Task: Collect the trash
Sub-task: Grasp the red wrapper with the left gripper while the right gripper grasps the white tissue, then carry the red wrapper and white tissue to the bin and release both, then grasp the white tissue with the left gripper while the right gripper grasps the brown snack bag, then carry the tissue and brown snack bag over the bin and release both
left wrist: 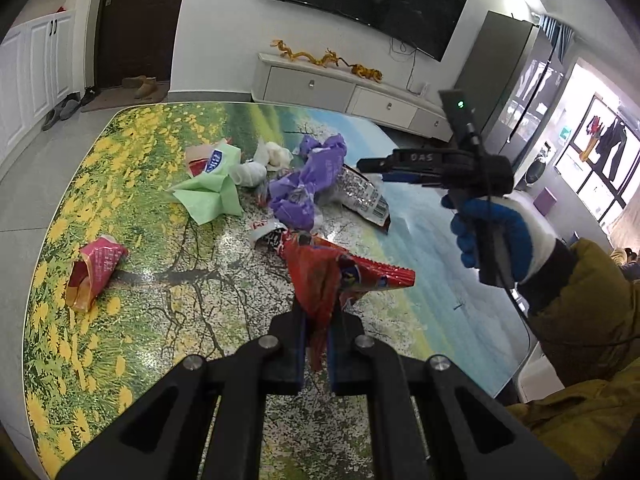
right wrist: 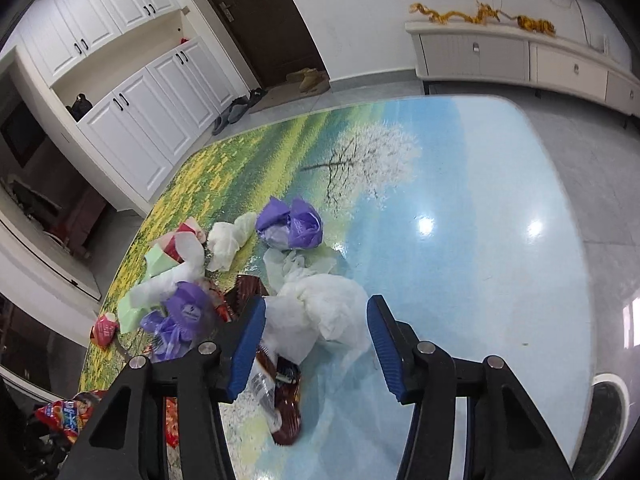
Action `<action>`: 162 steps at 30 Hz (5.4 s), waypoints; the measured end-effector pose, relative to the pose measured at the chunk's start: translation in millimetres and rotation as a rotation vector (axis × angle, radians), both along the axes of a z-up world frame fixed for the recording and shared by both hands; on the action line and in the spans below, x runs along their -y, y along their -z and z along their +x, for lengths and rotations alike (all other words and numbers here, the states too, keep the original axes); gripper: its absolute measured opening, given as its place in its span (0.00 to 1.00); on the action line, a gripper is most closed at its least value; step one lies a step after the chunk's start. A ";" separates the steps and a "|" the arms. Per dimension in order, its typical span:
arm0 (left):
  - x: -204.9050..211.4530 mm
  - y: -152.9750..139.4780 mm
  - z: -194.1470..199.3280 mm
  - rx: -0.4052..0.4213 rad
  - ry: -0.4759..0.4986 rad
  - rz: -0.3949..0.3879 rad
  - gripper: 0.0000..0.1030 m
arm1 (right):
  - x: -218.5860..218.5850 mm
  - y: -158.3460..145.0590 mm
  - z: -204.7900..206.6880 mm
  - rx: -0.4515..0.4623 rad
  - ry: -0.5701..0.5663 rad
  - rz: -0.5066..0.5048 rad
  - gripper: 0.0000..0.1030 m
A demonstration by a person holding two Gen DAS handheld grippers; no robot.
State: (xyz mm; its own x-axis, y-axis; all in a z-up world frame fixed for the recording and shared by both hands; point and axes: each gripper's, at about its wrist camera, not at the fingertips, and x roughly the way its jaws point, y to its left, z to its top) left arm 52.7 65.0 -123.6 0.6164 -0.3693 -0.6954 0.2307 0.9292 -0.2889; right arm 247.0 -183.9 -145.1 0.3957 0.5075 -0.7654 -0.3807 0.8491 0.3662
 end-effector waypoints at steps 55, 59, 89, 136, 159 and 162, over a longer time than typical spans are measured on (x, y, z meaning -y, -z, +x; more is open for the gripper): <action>482.5 55.3 143.4 -0.212 0.596 0.165 0.52 | 375.3 78.6 -174.2 -0.081 0.700 -0.021 0.51; 478.8 53.0 142.3 -0.211 0.589 0.149 0.52 | 377.0 80.1 -179.5 -0.093 0.714 -0.020 0.51; 176.0 -52.9 58.0 0.069 0.254 0.107 0.52 | 249.4 -76.1 -207.4 0.237 0.514 -0.010 0.51; 10.4 29.2 172.5 -0.092 -0.067 0.143 0.00 | 4.6 -17.0 -67.6 0.099 -0.133 0.016 0.07; 229.3 -41.9 97.7 0.005 0.440 0.053 0.00 | 258.1 -14.4 -185.7 0.116 0.468 0.061 0.07; 291.1 -26.9 98.4 -0.044 0.541 0.072 0.01 | 301.6 8.9 -190.2 0.061 0.573 0.061 0.07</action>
